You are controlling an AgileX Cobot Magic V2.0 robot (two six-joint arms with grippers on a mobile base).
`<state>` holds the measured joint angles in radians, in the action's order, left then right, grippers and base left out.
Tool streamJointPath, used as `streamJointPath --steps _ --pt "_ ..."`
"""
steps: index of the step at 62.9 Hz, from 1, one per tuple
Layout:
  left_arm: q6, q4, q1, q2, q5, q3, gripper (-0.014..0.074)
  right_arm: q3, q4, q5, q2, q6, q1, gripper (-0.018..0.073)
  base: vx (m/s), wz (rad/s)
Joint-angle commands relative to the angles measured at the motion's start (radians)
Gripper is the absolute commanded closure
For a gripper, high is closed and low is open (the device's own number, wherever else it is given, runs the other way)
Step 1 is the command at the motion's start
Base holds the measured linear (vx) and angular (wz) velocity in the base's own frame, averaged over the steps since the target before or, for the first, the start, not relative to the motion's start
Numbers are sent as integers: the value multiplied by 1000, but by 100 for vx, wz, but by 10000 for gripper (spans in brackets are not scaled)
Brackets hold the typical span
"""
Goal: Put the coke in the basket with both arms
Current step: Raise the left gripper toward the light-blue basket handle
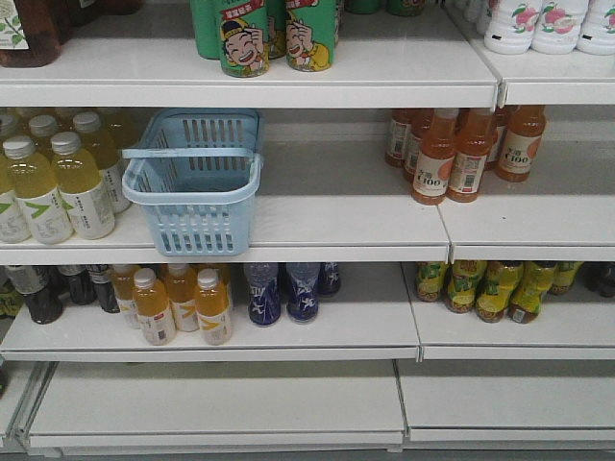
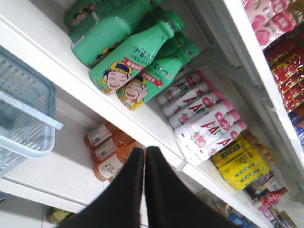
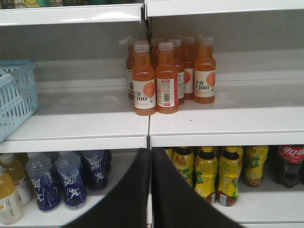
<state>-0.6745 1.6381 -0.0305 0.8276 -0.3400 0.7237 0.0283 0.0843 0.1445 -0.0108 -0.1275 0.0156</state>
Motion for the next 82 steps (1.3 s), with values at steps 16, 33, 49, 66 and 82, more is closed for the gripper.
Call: streamJointPath --steps 16,33,49,66,82 --pt "-190 146 -2 139 -72 33 604 10 9 -77 -18 9 -5 564 0 0" --pt "-233 143 -2 253 -92 33 604 10 9 -77 -18 9 -5 564 0 0" --pt "-270 146 -2 362 -108 33 604 10 9 -77 -18 9 -5 564 0 0" --pt "-277 146 -2 390 -190 33 604 10 9 -77 -18 9 -5 564 0 0" --pt "-277 143 -2 390 -186 33 604 10 9 -78 -18 9 -5 564 0 0"
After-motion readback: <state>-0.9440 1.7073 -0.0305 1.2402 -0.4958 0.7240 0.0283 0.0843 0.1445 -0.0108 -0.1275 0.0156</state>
